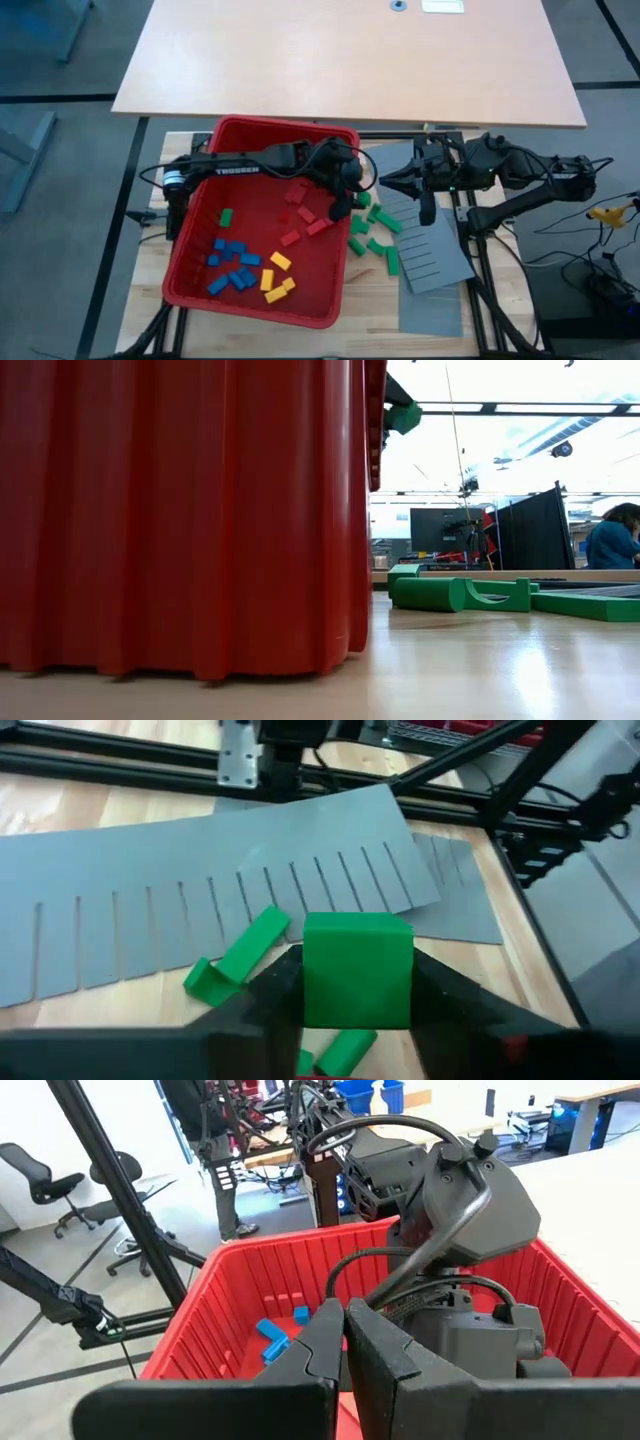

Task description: Sort blocks

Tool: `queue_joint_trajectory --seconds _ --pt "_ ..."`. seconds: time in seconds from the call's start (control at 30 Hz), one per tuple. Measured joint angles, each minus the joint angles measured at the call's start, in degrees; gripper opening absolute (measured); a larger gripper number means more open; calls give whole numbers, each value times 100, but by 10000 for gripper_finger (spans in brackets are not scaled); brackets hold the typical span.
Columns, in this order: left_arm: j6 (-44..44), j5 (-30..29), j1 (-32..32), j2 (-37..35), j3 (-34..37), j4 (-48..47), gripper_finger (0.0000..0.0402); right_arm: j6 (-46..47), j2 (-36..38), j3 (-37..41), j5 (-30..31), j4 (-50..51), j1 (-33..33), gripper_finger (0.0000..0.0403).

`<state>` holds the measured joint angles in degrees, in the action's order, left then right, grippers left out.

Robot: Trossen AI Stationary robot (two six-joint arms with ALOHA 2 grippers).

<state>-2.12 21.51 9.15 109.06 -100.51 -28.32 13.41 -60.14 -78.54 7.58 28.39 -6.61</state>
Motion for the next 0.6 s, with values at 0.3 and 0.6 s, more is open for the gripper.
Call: queue_joint_trajectory --seconds 0.3,0.6 --pt "10 -578 11 -20 2 -300 345 -42 -2 0 -1 11 0 0" --pt "260 -651 114 -519 4 -1094 310 -44 -2 0 -1 15 0 0"
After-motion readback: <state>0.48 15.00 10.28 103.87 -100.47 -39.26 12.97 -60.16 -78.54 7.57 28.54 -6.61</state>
